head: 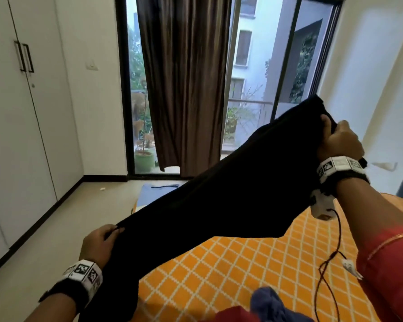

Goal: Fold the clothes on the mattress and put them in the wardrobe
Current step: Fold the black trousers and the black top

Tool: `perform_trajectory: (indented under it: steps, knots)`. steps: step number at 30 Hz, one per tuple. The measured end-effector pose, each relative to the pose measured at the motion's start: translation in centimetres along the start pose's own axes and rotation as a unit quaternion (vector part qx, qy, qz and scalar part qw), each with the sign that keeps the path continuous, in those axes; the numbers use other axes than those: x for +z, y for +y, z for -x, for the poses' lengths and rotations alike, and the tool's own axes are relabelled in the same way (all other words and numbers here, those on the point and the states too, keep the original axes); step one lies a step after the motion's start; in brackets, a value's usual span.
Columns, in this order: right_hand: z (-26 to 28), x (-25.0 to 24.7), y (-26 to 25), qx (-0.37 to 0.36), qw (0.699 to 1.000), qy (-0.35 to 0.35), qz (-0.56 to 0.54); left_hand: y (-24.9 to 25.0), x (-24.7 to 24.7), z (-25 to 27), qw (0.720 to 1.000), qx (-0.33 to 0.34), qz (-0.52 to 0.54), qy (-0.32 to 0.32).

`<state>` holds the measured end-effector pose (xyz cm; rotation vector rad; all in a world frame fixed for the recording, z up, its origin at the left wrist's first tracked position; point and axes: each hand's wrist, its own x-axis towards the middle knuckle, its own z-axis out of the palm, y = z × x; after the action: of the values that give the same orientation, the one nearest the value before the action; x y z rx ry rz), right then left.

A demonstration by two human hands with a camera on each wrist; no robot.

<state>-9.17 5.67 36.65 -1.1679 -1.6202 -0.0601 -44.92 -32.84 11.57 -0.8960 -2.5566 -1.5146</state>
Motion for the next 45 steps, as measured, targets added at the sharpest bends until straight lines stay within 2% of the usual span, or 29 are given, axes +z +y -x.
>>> perform_trajectory:
  steps: [5,14,16,19,21,25,27,29,31,33,34,36,38,40,41,44,45]
  knots:
    - [2.8,3.6,5.7,0.046,0.996,-0.071,0.037,-1.5,2.6,-1.3,0.998,-0.007,0.053,-0.041]
    - [9.5,8.1,15.4,0.085,0.981,-0.169,0.041,-4.4,7.5,-0.2,0.992,0.025,-0.008,-0.12]
    - [11.0,8.4,17.6,0.085,0.979,-0.18,0.04,-5.4,8.3,0.3,0.989,0.008,-0.008,-0.146]
    - [11.4,8.9,20.3,0.074,0.977,-0.191,0.057,-6.1,10.0,0.0,0.974,-0.039,0.032,-0.22]
    - [10.1,10.0,21.9,0.068,0.972,-0.198,0.106,-5.4,11.5,-1.7,0.972,-0.041,0.04,-0.228]
    - [6.4,15.2,25.3,0.094,0.944,-0.213,0.232,-3.2,17.5,-5.5,0.969,0.005,0.017,-0.248]
    - [6.7,18.8,26.2,0.101,0.916,-0.243,0.302,-3.9,21.6,-6.6,0.963,-0.004,-0.017,-0.269]
    - [9.4,22.2,26.0,0.072,0.888,-0.323,0.319,-5.1,24.9,-6.9,0.955,-0.002,-0.099,-0.279]
    - [14.8,24.8,25.7,0.01,0.863,-0.432,0.262,-6.0,26.9,-6.1,0.953,0.046,-0.162,-0.252]
    - [21.5,26.0,25.2,-0.044,0.809,-0.541,0.227,-5.5,26.5,-3.9,0.943,0.108,-0.145,-0.281]
    - [24.3,26.1,25.2,-0.053,0.784,-0.576,0.224,-5.6,25.7,-2.5,0.927,0.145,-0.157,-0.308]
    - [27.8,25.6,25.7,-0.056,0.751,-0.613,0.24,-6.9,23.4,-0.2,0.875,0.211,-0.241,-0.363]
    - [28.5,25.8,26.4,-0.059,0.738,-0.623,0.253,-8.8,20.1,0.6,0.817,0.229,-0.357,-0.392]
    - [28.3,26.2,26.4,-0.058,0.727,-0.628,0.272,-9.8,16.8,0.4,0.795,0.188,-0.413,-0.402]
    - [28.2,26.4,26.3,-0.058,0.72,-0.63,0.285,-10.2,15.2,0.1,0.791,0.163,-0.433,-0.4]
    - [28.3,26.5,25.2,-0.05,0.699,-0.633,0.329,-11.7,11.2,-1.1,0.837,0.047,-0.425,-0.342]
    - [28.3,26.5,24.6,-0.039,0.694,-0.629,0.348,-12.4,10.2,-1.3,0.844,0.009,-0.414,-0.34]
